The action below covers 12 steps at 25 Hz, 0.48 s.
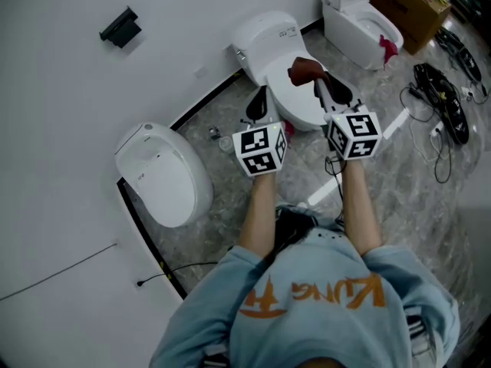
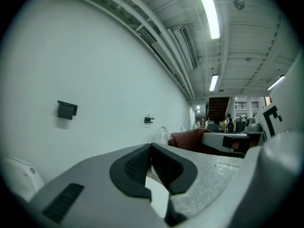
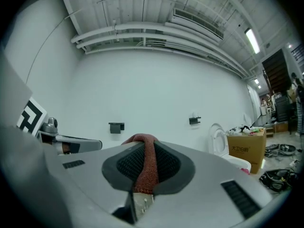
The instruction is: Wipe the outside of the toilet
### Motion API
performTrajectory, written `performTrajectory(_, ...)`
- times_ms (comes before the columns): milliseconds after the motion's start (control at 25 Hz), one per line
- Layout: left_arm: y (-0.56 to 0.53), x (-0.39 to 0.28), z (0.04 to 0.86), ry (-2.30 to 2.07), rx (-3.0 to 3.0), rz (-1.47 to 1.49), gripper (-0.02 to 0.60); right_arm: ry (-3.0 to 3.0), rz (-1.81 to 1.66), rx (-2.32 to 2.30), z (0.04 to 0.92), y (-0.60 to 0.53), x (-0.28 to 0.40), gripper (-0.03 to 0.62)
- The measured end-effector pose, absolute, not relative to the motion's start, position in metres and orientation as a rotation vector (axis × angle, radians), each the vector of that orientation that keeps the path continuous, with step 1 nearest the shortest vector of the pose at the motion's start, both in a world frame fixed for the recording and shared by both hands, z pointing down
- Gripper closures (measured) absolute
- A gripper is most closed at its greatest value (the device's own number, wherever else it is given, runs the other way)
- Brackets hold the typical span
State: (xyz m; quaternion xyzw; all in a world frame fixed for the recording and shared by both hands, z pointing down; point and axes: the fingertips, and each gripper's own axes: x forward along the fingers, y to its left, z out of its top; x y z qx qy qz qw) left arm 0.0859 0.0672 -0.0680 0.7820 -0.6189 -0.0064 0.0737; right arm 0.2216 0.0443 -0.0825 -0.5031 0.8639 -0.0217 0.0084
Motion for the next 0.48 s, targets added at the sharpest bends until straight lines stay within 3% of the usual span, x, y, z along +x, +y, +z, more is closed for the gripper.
performTrajectory(480,0.07,0.113,-0.07,-1.794,2.399,-0.051,0.583,2.671,-0.035,-1.593,-0.091,0.054,0.247,0.553)
